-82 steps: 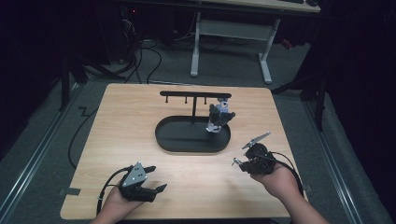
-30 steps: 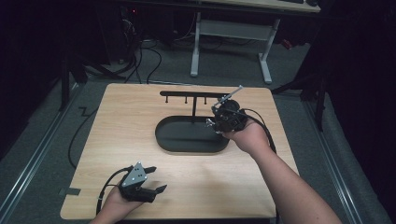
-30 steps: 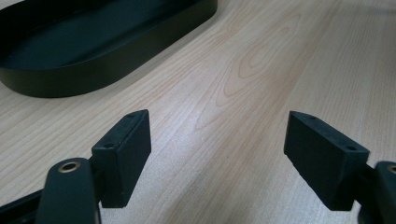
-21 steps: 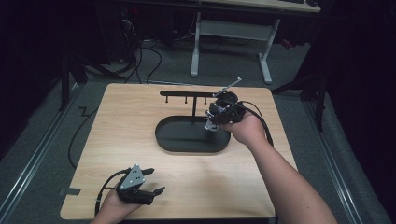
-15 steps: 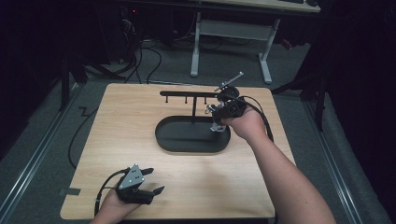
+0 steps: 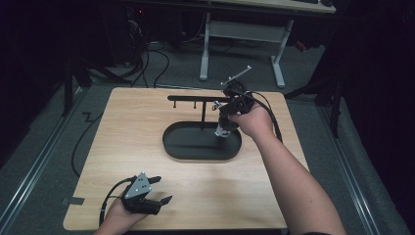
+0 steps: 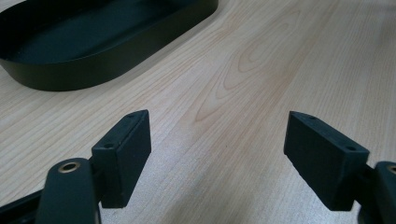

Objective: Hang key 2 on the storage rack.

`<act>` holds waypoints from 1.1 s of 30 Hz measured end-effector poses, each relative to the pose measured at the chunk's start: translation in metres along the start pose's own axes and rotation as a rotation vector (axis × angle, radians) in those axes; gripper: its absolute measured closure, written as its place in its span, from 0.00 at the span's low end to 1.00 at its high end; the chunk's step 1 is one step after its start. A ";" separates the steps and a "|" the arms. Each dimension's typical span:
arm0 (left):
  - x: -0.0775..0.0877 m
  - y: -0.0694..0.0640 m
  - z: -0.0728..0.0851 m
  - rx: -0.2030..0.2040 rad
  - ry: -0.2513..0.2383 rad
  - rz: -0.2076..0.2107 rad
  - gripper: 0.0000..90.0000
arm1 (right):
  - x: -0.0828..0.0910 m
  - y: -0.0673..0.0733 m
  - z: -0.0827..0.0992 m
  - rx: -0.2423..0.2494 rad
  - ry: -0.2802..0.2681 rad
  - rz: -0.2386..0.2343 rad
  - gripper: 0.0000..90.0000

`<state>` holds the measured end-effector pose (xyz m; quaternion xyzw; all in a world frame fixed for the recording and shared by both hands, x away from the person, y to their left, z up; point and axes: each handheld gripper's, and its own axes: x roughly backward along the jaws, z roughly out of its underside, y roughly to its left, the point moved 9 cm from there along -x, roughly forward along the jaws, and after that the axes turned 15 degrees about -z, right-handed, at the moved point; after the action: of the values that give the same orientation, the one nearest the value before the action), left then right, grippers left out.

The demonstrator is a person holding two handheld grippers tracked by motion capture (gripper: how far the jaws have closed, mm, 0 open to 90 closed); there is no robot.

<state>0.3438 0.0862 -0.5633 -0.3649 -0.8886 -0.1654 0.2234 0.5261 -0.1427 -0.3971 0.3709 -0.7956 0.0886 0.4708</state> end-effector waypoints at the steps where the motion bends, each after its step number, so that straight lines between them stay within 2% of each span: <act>1: 0.000 0.000 0.000 -0.001 0.000 0.000 0.26 | -0.001 -0.002 0.000 -0.008 0.001 0.008 0.95; 7: 0.000 0.000 0.000 -0.002 0.000 0.000 0.26 | -0.010 -0.013 0.012 -0.054 0.005 0.015 0.95; 14: -0.001 -0.003 0.000 -0.011 0.002 0.006 0.26 | -0.022 -0.017 0.026 -0.077 0.006 -0.001 0.94; 20: -0.002 -0.004 0.002 -0.024 0.013 0.012 0.26 | -0.034 -0.020 0.031 -0.103 -0.005 -0.012 0.88; 26: -0.003 -0.005 0.002 -0.025 0.010 0.016 0.26 | -0.038 -0.021 0.033 -0.121 -0.023 -0.023 0.79; 33: -0.004 -0.006 0.002 -0.028 0.012 0.016 0.26 | -0.036 -0.014 0.042 -0.111 -0.029 -0.039 0.79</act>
<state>0.3414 0.0811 -0.5674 -0.3741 -0.8819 -0.1782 0.2249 0.5171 -0.1544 -0.4523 0.3610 -0.7986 0.0295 0.4807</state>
